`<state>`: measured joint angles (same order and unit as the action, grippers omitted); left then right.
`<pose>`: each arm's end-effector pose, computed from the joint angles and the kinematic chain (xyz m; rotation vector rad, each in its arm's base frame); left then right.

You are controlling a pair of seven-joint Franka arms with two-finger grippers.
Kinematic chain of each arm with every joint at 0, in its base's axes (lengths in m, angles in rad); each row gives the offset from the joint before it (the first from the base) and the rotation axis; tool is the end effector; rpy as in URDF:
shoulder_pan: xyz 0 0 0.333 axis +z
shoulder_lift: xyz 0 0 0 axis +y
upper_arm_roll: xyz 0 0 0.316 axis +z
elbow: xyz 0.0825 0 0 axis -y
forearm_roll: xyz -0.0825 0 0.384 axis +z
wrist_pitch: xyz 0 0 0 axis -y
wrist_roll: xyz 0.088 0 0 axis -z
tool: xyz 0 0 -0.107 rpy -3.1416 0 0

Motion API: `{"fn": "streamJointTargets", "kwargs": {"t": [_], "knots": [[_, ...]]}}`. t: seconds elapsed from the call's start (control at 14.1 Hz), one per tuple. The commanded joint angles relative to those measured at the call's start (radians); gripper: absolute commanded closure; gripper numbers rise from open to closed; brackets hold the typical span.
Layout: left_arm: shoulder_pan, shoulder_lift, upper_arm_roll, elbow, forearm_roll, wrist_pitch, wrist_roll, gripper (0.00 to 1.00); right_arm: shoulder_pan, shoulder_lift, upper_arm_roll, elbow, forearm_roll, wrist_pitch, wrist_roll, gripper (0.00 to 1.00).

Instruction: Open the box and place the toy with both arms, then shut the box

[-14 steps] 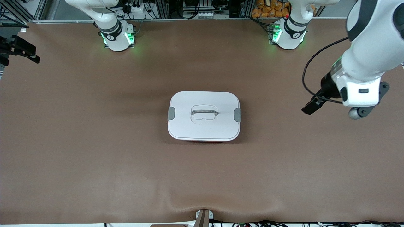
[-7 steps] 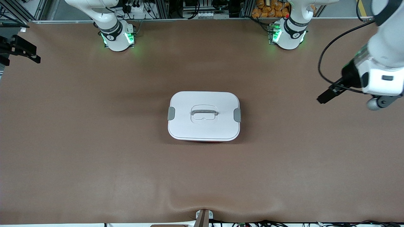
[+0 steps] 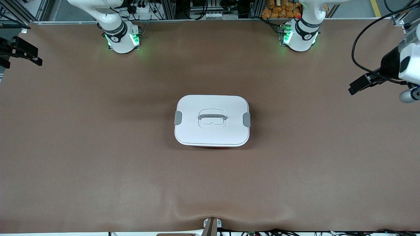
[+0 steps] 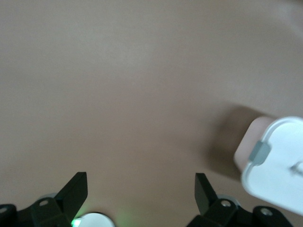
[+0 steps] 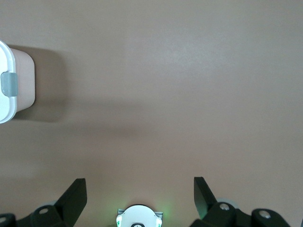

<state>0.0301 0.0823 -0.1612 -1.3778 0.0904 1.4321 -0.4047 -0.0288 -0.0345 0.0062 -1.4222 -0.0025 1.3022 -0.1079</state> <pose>0.5624 -0.0588 0.6571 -3.0296 -0.4351 0.0089 0.5125 -0.0118 0.6886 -3.1330 -0.1328 0.1341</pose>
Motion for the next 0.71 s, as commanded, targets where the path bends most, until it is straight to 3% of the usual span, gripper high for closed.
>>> {"fn": "streamJointTargets", "kwargs": {"t": [0.0, 0.21, 0.64], "knots": [[-0.019, -0.123, 0.055, -0.150, -0.011, 0.020, 0.145, 0.00, -0.010, -0.027, 0.006, -0.021, 0.016, 0.000, -0.001, 0.00], [-0.073, -0.217, 0.111, -0.254, -0.012, 0.045, 0.190, 0.00, -0.010, -0.027, 0.006, -0.018, 0.016, -0.004, -0.001, 0.00], [-0.081, -0.236, 0.083, -0.251, -0.017, 0.030, 0.211, 0.00, -0.011, -0.025, 0.006, -0.017, 0.038, 0.003, -0.001, 0.00]]}}
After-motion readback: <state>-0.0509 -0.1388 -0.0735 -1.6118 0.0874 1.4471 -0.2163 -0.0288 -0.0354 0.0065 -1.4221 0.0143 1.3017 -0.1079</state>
